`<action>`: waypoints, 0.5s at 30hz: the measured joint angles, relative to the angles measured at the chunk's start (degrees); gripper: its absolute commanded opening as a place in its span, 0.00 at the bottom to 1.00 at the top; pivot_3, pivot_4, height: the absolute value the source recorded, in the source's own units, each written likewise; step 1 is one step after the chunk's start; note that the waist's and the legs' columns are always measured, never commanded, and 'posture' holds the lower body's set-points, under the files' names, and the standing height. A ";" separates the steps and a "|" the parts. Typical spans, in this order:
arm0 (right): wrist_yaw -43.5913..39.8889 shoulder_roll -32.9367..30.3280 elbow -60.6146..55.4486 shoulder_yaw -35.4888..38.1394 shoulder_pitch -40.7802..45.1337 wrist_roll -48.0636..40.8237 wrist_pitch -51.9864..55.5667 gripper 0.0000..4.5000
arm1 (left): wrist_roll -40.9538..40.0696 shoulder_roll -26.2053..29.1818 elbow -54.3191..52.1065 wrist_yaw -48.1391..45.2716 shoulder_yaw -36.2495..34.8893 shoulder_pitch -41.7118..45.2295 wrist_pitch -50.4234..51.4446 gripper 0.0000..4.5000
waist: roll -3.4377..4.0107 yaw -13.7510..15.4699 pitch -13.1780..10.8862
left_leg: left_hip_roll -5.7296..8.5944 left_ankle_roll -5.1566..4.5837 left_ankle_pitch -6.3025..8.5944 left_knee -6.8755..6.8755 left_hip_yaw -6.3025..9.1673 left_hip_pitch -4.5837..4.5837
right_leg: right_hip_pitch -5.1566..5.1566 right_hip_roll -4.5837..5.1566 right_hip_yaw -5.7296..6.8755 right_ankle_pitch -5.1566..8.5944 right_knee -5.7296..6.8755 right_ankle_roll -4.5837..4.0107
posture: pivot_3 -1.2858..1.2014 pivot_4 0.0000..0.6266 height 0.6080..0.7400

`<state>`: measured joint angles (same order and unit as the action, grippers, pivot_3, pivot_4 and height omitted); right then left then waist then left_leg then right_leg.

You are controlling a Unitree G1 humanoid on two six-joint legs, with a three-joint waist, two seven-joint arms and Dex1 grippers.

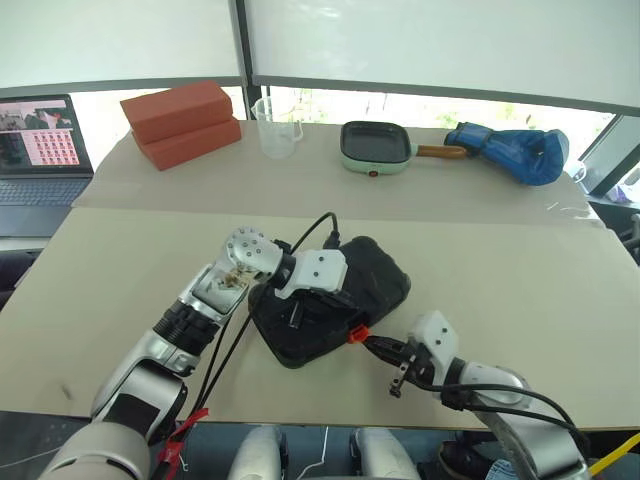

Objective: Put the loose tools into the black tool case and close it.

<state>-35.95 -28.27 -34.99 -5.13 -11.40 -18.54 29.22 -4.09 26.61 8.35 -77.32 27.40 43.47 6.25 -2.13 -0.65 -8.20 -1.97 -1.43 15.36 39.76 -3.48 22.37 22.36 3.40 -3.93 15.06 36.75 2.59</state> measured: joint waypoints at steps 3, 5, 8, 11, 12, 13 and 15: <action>1.76 0.46 -4.87 -0.22 -4.00 -0.84 0.79 0.47 | 0.18 -0.72 0.41 0.04 0.15 0.12 -0.17 0.00 | -0.01 0.17 0.01 | 0.01 0.00 0.00 -0.02 0.02 0.01 | -0.02 0.01 0.02 0.02 -0.06 0.02 | 0.52 0.24 1.00; 3.07 1.15 -5.04 -0.50 -5.36 -0.84 1.44 0.54 | 0.27 -0.98 0.74 0.03 0.17 0.23 -0.35 0.00 | -0.02 0.21 0.01 | 0.02 0.00 0.00 0.00 0.00 0.01 | -0.05 0.05 0.01 0.02 -0.09 0.03 | 0.52 0.24 1.00; 5.62 3.47 -4.95 -0.43 -5.75 -1.34 2.56 0.54 | 0.49 -1.22 1.46 -0.40 0.28 0.67 -1.14 0.00 | -0.02 0.28 0.01 | 0.02 0.00 0.00 -0.01 0.01 0.01 | -0.05 0.06 0.00 0.02 -0.10 0.03 | 0.52 0.24 1.00; 7.72 5.74 -3.77 -0.50 -5.16 -1.82 2.64 0.54 | 0.59 -1.62 2.54 -0.99 0.34 1.15 -2.06 0.00 | -0.02 0.40 0.01 | 0.01 0.00 0.00 -0.02 0.01 0.02 | -0.04 0.06 0.01 0.02 -0.12 0.03 | 0.52 0.24 1.00; 8.24 6.16 -3.22 -0.53 -5.01 -1.79 2.64 0.54 | 0.62 -1.70 2.69 -1.04 0.39 1.22 -2.35 0.00 | -0.02 0.44 0.01 | 0.01 0.00 0.00 -0.02 0.01 0.03 | -0.03 0.06 0.01 0.02 -0.13 0.03 | 0.52 0.24 1.00; 8.75 6.65 -2.43 -0.50 -4.92 -1.77 2.64 0.54 | 0.64 -1.75 2.85 -1.08 0.40 1.24 -2.51 0.00 | -0.02 0.46 0.01 | 0.01 0.00 0.00 -0.02 0.01 0.03 | -0.03 0.06 0.01 0.02 -0.13 0.03 | 0.52 0.24 1.00; 8.99 7.02 -1.69 -0.55 -4.99 -1.87 2.64 0.54 | 0.64 -1.79 3.17 -1.31 0.40 1.42 -2.69 0.00 | -0.02 0.46 0.01 | 0.01 0.00 0.00 -0.02 0.01 0.03 | -0.03 0.06 0.01 0.02 -0.14 0.03 | 0.52 0.24 1.00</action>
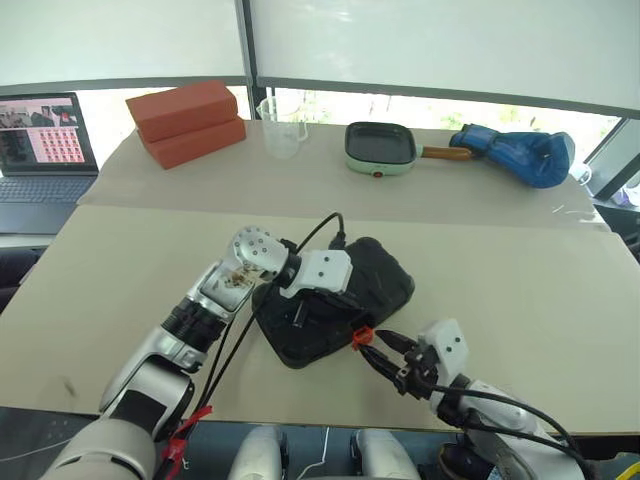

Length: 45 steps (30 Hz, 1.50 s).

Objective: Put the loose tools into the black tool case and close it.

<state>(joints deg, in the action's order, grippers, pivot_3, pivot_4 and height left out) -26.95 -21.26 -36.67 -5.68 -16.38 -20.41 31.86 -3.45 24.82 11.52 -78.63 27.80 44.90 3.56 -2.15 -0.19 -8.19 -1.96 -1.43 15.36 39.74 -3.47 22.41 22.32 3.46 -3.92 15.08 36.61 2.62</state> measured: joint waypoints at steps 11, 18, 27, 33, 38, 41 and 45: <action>-2.39 0.09 3.76 -0.38 0.40 -1.21 -0.75 0.54 | 0.07 -0.34 0.63 -0.26 -0.01 0.15 -1.11 0.00 | 0.00 0.06 0.00 | -0.01 -0.01 0.01 -0.01 0.01 0.02 | 0.00 0.00 0.00 0.00 -0.02 0.00 | 0.52 0.24 1.00; -2.16 0.31 3.99 -2.32 2.14 0.30 -2.09 0.78 | 0.18 -0.28 0.28 -0.14 -0.06 -0.06 -1.08 0.00 | 0.00 0.06 0.00 | -0.01 -0.01 0.01 -0.02 0.01 0.02 | 0.01 0.00 0.00 0.01 -0.04 0.01 | 0.52 0.24 1.00; -1.50 0.42 4.37 -2.66 2.03 1.14 -3.00 0.66 | 0.60 -0.09 0.35 -0.31 -0.06 0.00 -1.29 0.00 | 0.00 -0.04 0.00 | -0.01 -0.01 0.01 -0.03 0.01 0.04 | 0.02 -0.01 0.01 0.00 -0.06 0.01 | 0.52 0.24 1.00; -1.77 0.47 4.52 -2.96 2.04 1.38 -4.55 0.27 | 0.87 -0.11 0.53 -0.35 -0.07 0.10 -1.93 0.00 | -0.02 -0.10 0.01 | -0.01 -0.01 0.01 -0.03 0.01 0.03 | 0.01 -0.01 0.01 0.00 -0.06 0.00 | 0.52 0.24 1.00; -3.13 0.30 6.02 -2.96 0.82 2.40 -8.81 0.27 | 1.12 -0.43 0.58 -0.30 -0.06 0.04 -2.15 0.00 | -0.02 0.03 0.01 | -0.01 -0.01 0.01 -0.03 0.01 0.04 | 0.01 0.00 0.01 0.01 -0.10 0.01 | 0.52 0.24 1.00; -4.02 -0.29 6.48 -2.99 -0.51 3.40 -11.84 0.27 | 1.11 -0.62 0.51 -0.28 -0.03 -0.05 -2.21 0.00 | -0.02 0.16 0.01 | 0.00 -0.05 0.03 -0.04 0.01 0.07 | -0.01 0.00 0.02 0.01 -0.23 0.03 | 0.52 0.24 1.00; -4.24 -1.24 6.34 -2.93 -1.49 4.56 -14.17 0.27 | 1.11 -1.10 0.49 -0.36 0.02 -0.09 -2.30 0.00 | -0.01 0.39 0.01 | 0.00 -0.13 0.08 -0.06 0.01 0.19 | -0.02 0.01 0.03 0.01 -0.44 0.08 | 0.52 0.24 1.00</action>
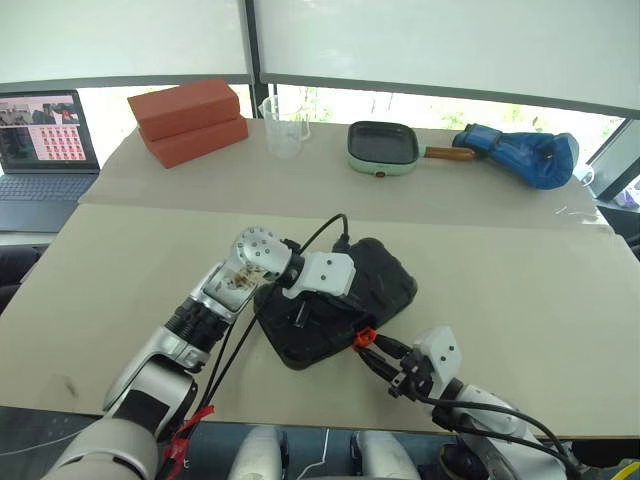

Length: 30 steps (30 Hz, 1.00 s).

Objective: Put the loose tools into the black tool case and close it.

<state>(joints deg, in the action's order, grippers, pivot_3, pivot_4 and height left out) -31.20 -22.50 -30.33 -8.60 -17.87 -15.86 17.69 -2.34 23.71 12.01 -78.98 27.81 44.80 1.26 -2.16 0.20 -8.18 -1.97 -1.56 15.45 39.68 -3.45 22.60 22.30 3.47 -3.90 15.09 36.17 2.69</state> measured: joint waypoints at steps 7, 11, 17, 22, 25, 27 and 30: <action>0.66 -0.81 -0.80 0.00 -0.10 2.40 -1.25 0.27 | 0.00 -0.37 0.07 0.03 0.00 0.01 -0.02 0.00 | 0.00 0.31 0.00 | 0.02 -0.04 0.03 0.02 0.00 0.11 | 0.05 0.01 0.00 -0.02 -0.06 0.03 | 0.52 0.24 1.00; 0.63 -1.11 -0.80 0.12 -0.17 2.57 -1.75 0.27 | 0.00 -0.53 0.21 0.07 0.00 0.05 -0.05 0.00 | 0.00 0.40 0.00 | 0.02 -0.04 0.03 0.03 0.01 0.12 | 0.05 0.01 0.00 -0.02 -0.07 0.03 | 0.52 0.24 1.00; 0.39 -1.71 -1.69 1.35 -0.67 2.26 -2.18 0.53 | 0.00 -0.60 0.36 0.07 0.00 0.08 -0.06 0.00 | 0.00 0.44 0.00 | 0.03 -0.04 0.02 0.03 0.01 0.12 | 0.04 0.01 0.00 -0.02 -0.07 0.04 | 0.52 0.24 1.00; -0.09 -1.89 -2.78 2.08 -1.88 2.16 -3.54 0.53 | 0.00 -0.61 0.53 0.10 0.00 0.09 -0.10 0.00 | 0.00 0.45 0.00 | 0.03 -0.04 0.02 0.04 0.01 0.10 | 0.02 -0.01 0.00 -0.02 -0.06 0.04 | 0.52 0.24 1.00; -0.11 -1.89 -2.84 2.35 -2.71 2.17 -4.09 0.53 | 0.00 -0.64 0.55 0.08 0.00 0.09 -0.10 0.00 | 0.00 0.45 0.00 | 0.03 -0.04 0.02 0.04 0.01 0.10 | 0.02 -0.01 0.00 -0.02 -0.06 0.04 | 0.52 0.24 1.00; -0.12 -1.89 -2.84 2.36 -2.73 2.17 -4.18 0.53 | 0.00 -0.65 0.66 0.09 0.00 0.12 -0.12 0.00 | 0.01 0.44 0.00 | 0.03 -0.04 0.02 0.05 0.01 0.09 | 0.01 -0.01 0.00 -0.02 -0.05 0.03 | 0.52 0.24 1.00; -0.16 -1.87 -2.85 2.30 -2.47 2.14 -4.12 0.53 | 0.00 -0.71 0.84 0.08 0.00 0.16 -0.27 0.00 | 0.01 0.45 0.01 | 0.03 -0.04 0.02 0.05 0.01 0.08 | 0.00 -0.01 0.00 -0.03 -0.05 0.03 | 0.52 0.24 1.00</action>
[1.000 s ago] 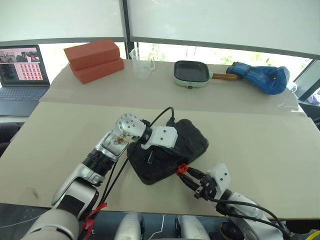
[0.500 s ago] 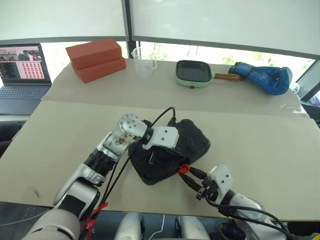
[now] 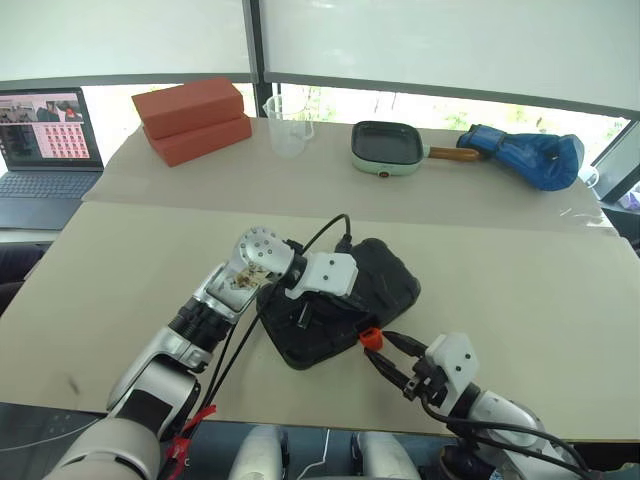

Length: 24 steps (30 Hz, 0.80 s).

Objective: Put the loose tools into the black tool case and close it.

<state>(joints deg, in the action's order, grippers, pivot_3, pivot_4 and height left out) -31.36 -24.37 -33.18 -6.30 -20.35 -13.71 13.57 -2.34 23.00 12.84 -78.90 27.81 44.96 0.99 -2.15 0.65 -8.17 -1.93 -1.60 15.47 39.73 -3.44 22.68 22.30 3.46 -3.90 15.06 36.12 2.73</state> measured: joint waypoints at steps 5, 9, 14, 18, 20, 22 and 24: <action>0.19 -0.83 -0.10 0.32 0.66 0.06 0.98 0.84 | 0.00 -0.22 0.57 -0.08 0.00 0.16 -0.55 0.00 | 0.00 0.04 0.01 | 0.00 0.00 0.00 0.01 0.00 0.00 | -0.01 0.00 0.00 0.00 0.00 0.00 | 0.52 0.24 1.00; -1.10 -4.11 -0.44 2.76 -2.07 0.05 0.97 0.98 | 0.00 -0.35 1.14 -0.24 0.01 0.36 -1.17 0.00 | 0.00 0.07 0.01 | 0.02 0.00 0.00 0.01 0.00 0.00 | -0.02 0.00 0.00 0.00 0.00 0.00 | 0.52 0.24 1.00; -3.54 -5.87 0.59 4.94 -4.04 -1.04 0.68 0.78 | 0.01 -0.56 1.80 -0.33 0.01 0.60 -1.41 0.00 | 0.01 0.02 0.04 | 0.01 0.00 0.00 0.01 0.00 -0.05 | -0.05 -0.02 0.00 -0.01 0.01 0.00 | 0.52 0.24 1.00; -4.25 -5.53 4.09 3.98 -3.37 -0.05 -0.29 0.50 | 0.02 -0.75 2.01 -0.30 -0.01 0.65 -1.40 0.00 | 0.01 0.02 0.04 | 0.02 0.00 0.00 0.02 0.00 -0.05 | -0.05 -0.01 -0.01 -0.01 0.00 0.00 | 0.52 0.24 1.00; -4.26 -4.77 5.21 2.66 -1.63 0.32 -0.55 0.34 | 0.11 -0.80 2.25 -0.30 -0.01 0.77 -1.39 0.00 | -0.01 -0.03 0.08 | 0.00 0.00 0.00 0.01 0.00 -0.08 | -0.05 -0.03 -0.01 -0.01 0.01 -0.01 | 0.52 0.24 1.00; -4.05 -3.25 6.38 0.47 0.91 1.01 -0.45 0.19 | 0.13 -0.83 2.37 -0.32 -0.01 0.84 -1.39 0.00 | 0.02 -0.03 0.09 | 0.00 0.00 0.00 0.01 0.00 -0.09 | -0.05 -0.04 -0.01 -0.01 0.02 -0.01 | 0.52 0.24 1.00; -3.30 -1.38 7.37 -2.09 3.82 1.50 0.56 0.04 | 0.18 -0.91 2.45 -0.34 0.02 0.92 -1.39 0.00 | 0.02 -0.06 0.11 | 0.00 0.00 0.00 0.02 0.00 -0.09 | -0.05 -0.04 -0.01 -0.02 0.02 -0.02 | 0.52 0.24 1.00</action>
<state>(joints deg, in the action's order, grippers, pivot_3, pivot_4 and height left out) -34.66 -25.75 -25.81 -8.39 -16.53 -12.22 14.14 -2.16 22.09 15.30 -79.24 27.83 45.89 -0.40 -2.13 0.59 -8.06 -1.94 -1.60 15.47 39.75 -3.44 22.59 22.25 3.42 -3.91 15.04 36.14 2.71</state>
